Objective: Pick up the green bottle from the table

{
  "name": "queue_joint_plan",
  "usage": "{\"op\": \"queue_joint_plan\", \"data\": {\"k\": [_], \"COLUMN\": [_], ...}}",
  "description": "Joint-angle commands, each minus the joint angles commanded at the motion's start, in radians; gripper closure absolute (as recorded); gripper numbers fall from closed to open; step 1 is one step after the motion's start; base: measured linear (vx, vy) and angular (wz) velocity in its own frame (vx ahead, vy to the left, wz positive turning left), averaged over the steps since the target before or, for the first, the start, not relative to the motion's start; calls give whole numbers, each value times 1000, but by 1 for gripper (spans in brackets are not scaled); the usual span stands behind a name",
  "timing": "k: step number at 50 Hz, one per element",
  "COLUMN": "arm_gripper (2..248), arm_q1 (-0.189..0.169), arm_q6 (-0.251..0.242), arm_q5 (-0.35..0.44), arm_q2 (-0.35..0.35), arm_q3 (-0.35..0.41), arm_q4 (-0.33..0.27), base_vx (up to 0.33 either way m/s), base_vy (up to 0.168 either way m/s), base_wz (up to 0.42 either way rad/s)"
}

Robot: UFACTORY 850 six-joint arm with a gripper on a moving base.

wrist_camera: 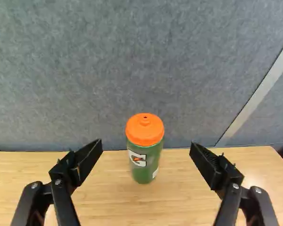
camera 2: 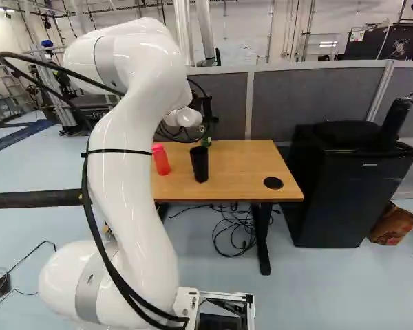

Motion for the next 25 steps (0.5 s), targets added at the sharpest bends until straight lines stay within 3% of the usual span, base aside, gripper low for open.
{"op": "queue_joint_plan", "data": {"k": [25], "arm_gripper": [3], "arm_q1": [2], "arm_q6": [0], "arm_q5": [-83], "arm_q2": [-53], "arm_q3": [-72], "arm_q4": [0], "base_vx": [0], "base_vy": [0], "base_wz": [0]}}
